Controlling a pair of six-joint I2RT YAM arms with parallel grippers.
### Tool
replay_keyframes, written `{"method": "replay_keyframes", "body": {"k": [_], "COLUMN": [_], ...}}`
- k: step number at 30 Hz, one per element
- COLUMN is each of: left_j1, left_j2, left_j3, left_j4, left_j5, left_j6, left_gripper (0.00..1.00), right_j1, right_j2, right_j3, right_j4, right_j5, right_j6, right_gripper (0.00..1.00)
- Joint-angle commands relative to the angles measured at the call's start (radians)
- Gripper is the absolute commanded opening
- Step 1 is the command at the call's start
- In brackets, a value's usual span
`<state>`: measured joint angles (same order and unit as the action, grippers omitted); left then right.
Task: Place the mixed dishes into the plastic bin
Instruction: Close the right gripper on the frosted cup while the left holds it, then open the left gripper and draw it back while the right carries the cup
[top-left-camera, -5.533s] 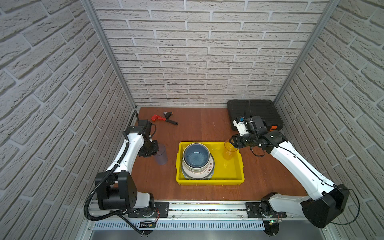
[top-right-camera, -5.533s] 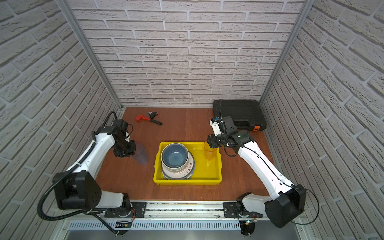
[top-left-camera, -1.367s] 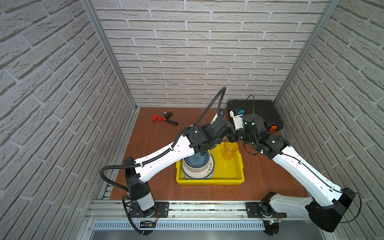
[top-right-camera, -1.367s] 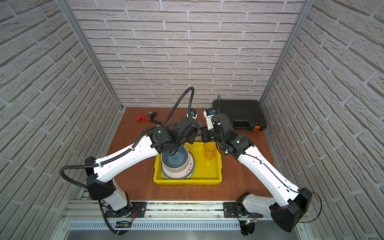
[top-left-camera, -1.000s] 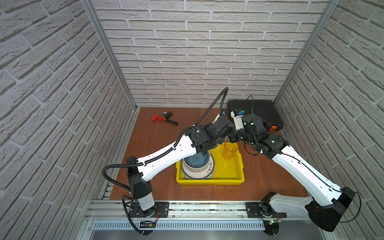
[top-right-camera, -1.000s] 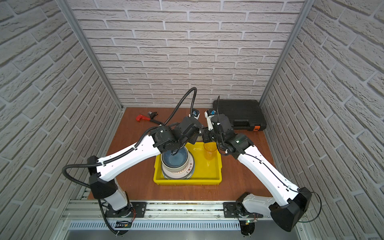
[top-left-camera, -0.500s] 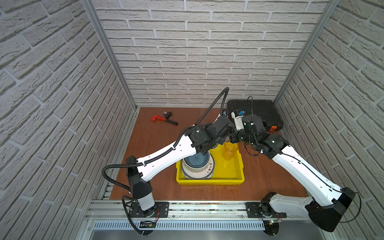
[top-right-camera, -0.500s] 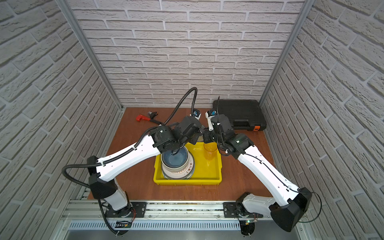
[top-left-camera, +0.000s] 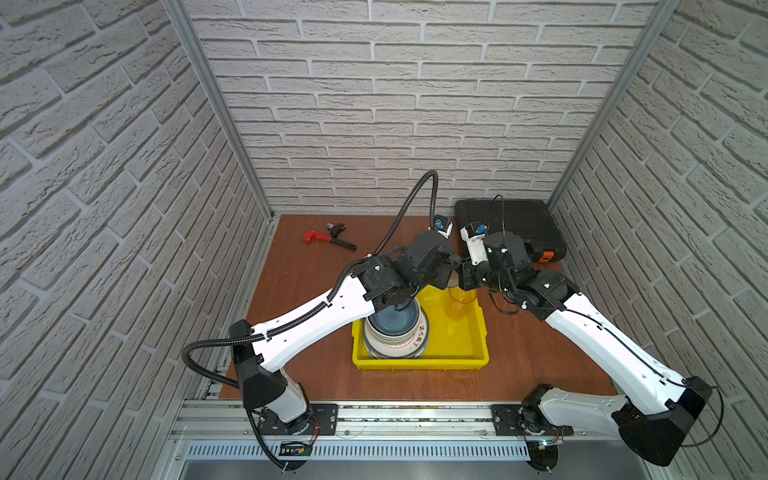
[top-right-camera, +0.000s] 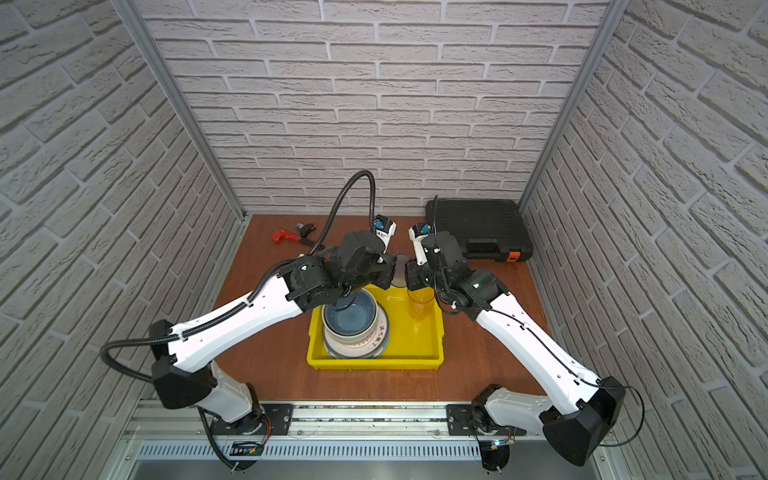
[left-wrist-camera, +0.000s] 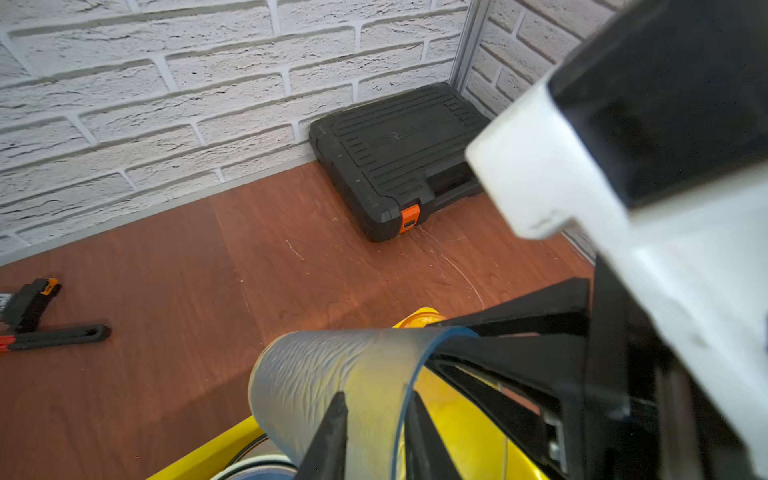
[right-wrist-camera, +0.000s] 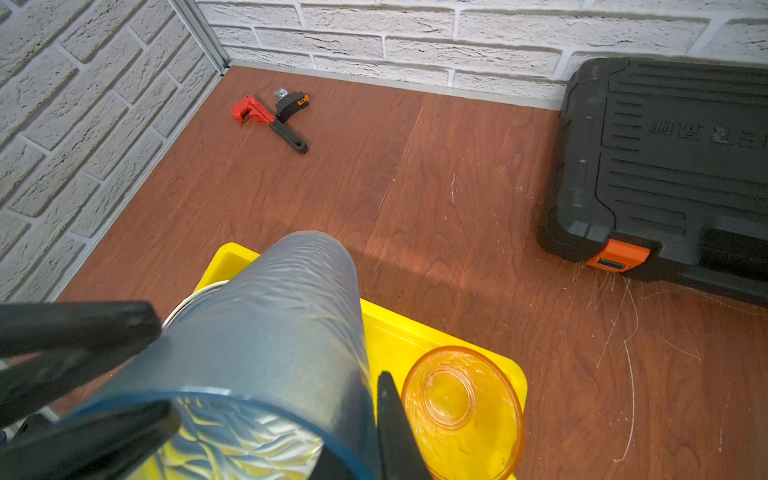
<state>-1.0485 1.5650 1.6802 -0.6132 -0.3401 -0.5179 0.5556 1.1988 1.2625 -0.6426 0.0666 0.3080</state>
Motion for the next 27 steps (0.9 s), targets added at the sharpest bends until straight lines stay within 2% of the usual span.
{"method": "replay_keyframes", "body": {"k": [1,4,9,15,18,23,27], "left_j1": [0.021,0.042,0.107,0.141,0.156,0.187,0.206], "left_j2": [-0.039,-0.077,-0.162,-0.262,-0.31,-0.376,-0.446], "left_j3": [-0.051,-0.097,-0.207,-0.287,-0.328,-0.372,-0.421], "left_j4": [0.066,0.093,0.182,0.179,0.187,0.17,0.18], "left_j5": [0.087,0.135,0.337,0.359,0.362,0.363,0.366], "left_j6": [-0.046,-0.057,-0.082,-0.066,-0.072,-0.066,-0.037], "left_gripper": [0.25,0.25,0.3,0.36,0.45,0.51,0.68], "right_j1": [0.013,0.013,0.013,0.013,0.013,0.014,0.013], "right_j2": [-0.048,-0.048,-0.049,-0.058,-0.062,-0.071,-0.083], "right_j3": [0.006,0.005,-0.004,-0.006,-0.008,-0.002,-0.002], "right_j4": [0.097,0.095,0.093,0.09,0.079,0.034,-0.005], "right_j5": [-0.026,-0.024,-0.018,-0.017,-0.018,-0.024,0.001], "right_j6": [0.019,0.016,0.014,0.011,0.008,-0.012,-0.033], "right_gripper": [0.07,0.07,0.07,0.07,0.07,0.07,0.07]}}
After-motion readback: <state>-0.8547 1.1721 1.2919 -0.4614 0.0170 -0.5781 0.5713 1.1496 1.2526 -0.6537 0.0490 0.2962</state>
